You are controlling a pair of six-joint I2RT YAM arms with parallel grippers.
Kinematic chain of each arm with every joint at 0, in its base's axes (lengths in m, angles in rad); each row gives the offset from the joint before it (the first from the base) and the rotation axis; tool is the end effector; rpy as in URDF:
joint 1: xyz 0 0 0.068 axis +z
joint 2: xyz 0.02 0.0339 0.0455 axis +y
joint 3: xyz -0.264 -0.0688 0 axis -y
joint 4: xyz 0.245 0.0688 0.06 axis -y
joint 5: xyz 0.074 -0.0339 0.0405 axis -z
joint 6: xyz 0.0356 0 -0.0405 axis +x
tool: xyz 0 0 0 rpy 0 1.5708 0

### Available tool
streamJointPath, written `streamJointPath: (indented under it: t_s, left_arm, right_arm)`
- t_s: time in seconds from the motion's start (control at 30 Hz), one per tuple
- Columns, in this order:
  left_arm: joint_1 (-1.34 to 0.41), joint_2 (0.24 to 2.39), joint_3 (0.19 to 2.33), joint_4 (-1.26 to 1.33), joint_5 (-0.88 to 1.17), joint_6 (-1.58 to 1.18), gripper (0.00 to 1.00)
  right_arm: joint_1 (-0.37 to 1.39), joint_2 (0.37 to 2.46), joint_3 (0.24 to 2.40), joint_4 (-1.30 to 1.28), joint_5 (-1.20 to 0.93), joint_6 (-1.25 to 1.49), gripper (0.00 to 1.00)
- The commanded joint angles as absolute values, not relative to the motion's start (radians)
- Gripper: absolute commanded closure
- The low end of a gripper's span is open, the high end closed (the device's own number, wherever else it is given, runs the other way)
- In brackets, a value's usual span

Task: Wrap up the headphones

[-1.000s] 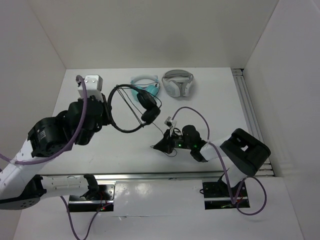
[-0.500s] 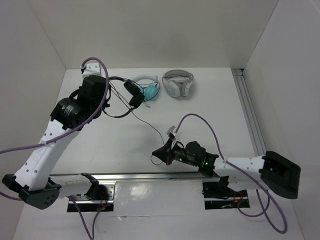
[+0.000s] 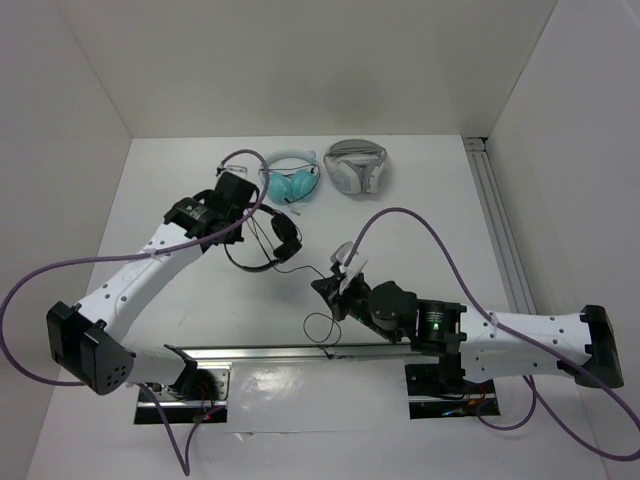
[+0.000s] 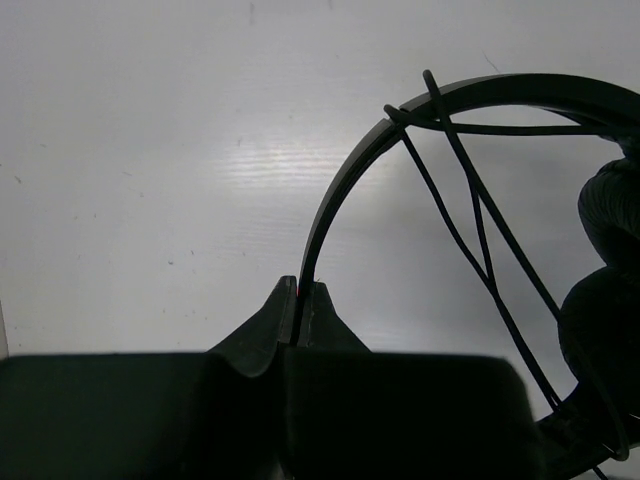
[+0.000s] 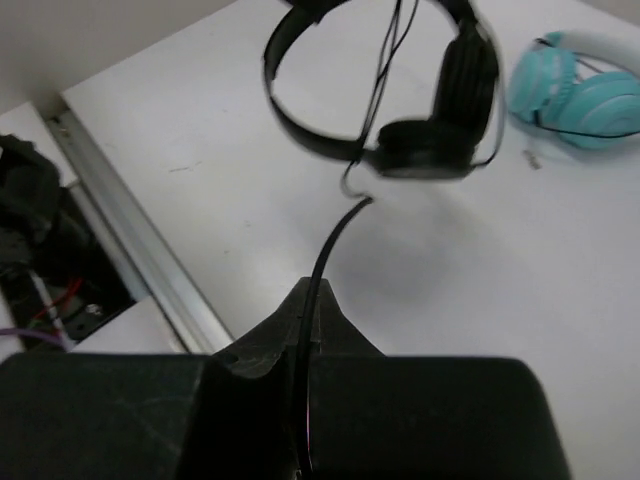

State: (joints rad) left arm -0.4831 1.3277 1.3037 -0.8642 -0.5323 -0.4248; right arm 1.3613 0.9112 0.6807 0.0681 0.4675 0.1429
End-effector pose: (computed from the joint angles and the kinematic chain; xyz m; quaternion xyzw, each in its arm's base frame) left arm 0.2465 -0.1089 0.3426 -0.0615 0.9113 0.0811 0.3989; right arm 0.0604 0.2068 0.3075 -0.3013 0.6938 0.3014 0.5805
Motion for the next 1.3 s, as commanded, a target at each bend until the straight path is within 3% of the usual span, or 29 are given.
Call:
streamJointPath:
  t_s: [0.0, 0.23, 0.5, 0.67, 0.83, 1.03, 1.27]
  left_arm:
    - [-0.553, 1.341, 1.276, -0.796, -0.499, -0.379, 1.0]
    - [-0.659, 1.365, 1.198, -0.863, -0.499, -0.387, 1.0]
    - [-0.912, 1.255, 1.157, -0.85, -0.252, -0.331, 1.0]
    - [-1.06, 1.198, 1.157, -0.851, -0.131, -0.299, 1.0]
    - [-1.094, 1.155, 1.176, -0.86, -0.061, -0.281, 1.0]
    - [-1.114, 1.109, 1.264, -0.894, -0.061, -0.29, 1.0]
    - [-1.114, 1.1, 1.471, -0.976, -0.287, -0.38, 1.0]
  right_arm:
    - [1.353, 0.942, 0.782, -0.055, 0.624, 0.006, 1.0]
    - [1.292, 1.011, 0.971, -0.16, 0.765, -0.132, 1.0]
    - [1.172, 0.991, 0.951, 0.009, 0.842, -0.259, 1.0]
    - [1.06, 0.963, 0.971, 0.034, 0.681, -0.259, 1.0]
    - [0.988, 1.02, 1.029, -0.017, 0.602, -0.29, 1.0]
    - [0.873, 1.068, 0.98, -0.017, 0.355, -0.214, 0.99]
    - [0.743, 1.098, 0.809, 0.216, -0.032, -0.058, 1.0]
